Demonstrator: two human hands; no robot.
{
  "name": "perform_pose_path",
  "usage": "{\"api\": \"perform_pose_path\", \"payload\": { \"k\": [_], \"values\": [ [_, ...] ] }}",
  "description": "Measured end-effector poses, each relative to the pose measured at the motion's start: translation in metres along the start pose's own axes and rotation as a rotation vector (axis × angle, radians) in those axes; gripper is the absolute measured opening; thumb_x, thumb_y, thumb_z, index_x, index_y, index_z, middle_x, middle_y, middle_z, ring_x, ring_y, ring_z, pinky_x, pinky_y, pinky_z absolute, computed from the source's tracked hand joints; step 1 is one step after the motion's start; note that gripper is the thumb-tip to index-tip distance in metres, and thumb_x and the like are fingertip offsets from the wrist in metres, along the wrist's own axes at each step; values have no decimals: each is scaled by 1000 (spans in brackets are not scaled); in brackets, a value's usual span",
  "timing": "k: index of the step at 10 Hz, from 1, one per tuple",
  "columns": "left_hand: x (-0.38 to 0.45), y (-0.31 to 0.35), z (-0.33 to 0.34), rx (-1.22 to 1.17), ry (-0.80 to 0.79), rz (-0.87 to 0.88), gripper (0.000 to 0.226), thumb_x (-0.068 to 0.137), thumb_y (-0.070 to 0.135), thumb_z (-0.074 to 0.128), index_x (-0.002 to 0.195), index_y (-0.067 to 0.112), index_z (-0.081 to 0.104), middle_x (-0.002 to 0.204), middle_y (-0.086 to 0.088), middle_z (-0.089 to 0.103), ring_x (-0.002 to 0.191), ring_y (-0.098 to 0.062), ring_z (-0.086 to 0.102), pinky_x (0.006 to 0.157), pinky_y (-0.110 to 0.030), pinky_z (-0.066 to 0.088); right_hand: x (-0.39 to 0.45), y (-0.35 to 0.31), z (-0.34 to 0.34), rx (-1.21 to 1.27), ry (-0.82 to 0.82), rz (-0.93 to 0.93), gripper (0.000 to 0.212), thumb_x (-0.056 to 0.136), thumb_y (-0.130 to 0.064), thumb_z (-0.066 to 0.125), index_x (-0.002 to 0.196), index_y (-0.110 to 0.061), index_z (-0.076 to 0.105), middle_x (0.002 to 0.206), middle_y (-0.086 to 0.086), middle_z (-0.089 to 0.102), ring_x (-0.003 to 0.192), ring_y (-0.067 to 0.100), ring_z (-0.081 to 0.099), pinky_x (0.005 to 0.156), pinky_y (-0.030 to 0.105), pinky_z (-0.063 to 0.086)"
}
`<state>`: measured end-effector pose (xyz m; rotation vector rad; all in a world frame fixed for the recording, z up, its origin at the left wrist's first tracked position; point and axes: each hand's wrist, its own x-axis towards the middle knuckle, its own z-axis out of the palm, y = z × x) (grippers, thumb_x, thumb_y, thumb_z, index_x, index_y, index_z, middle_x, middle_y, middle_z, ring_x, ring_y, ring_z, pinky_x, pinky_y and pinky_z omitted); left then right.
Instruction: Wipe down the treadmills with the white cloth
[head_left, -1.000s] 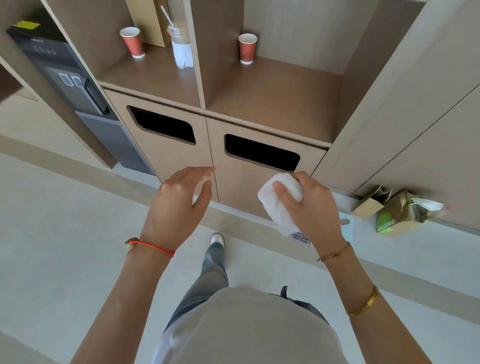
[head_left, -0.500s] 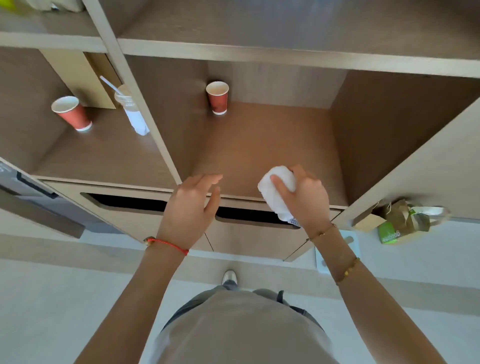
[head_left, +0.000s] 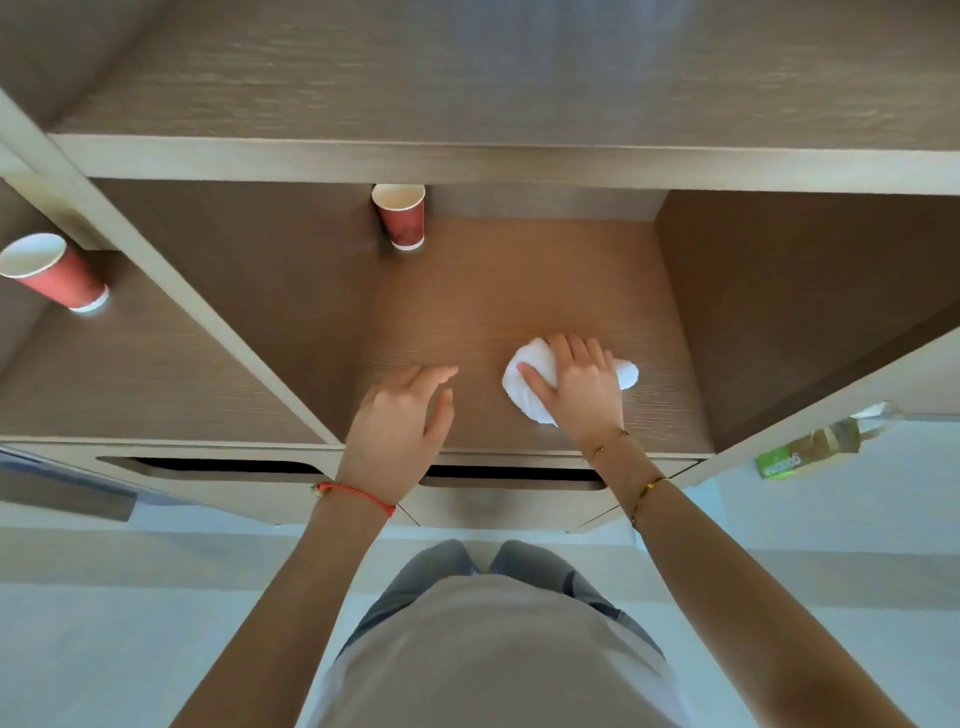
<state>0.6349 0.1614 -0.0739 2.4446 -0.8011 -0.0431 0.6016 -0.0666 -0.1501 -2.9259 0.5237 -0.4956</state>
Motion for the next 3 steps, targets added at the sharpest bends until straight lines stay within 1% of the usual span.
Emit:
{"api": "perform_pose_path", "payload": {
  "k": [1, 2, 3],
  "values": [
    [5, 0, 6, -12, -16, -16, 29, 98, 17, 51, 124, 18, 63, 114, 1, 67, 104, -20, 62, 90, -40, 52, 4, 0, 2, -11, -103, 4, 50, 95, -52, 49, 118, -9, 60, 105, 10, 65, 98, 31, 56, 88, 41, 42],
    [4, 5, 4, -31, 1, -15, 28, 97, 17, 51, 123, 18, 64, 113, 2, 67, 103, -21, 62, 88, -41, 53, 4, 5, -7, 27, -169, 8, 55, 96, -55, 45, 131, -13, 52, 121, 7, 59, 109, 28, 51, 96, 39, 35],
    [5, 11, -4, -45, 40, -19, 28, 97, 17, 52, 122, 18, 65, 113, 2, 67, 102, -19, 62, 87, -40, 54, -2, 7, -37, 227, -88, 92, 49, 94, -48, 53, 132, -17, 54, 123, 3, 58, 113, 26, 49, 97, 36, 34]
  ]
}}
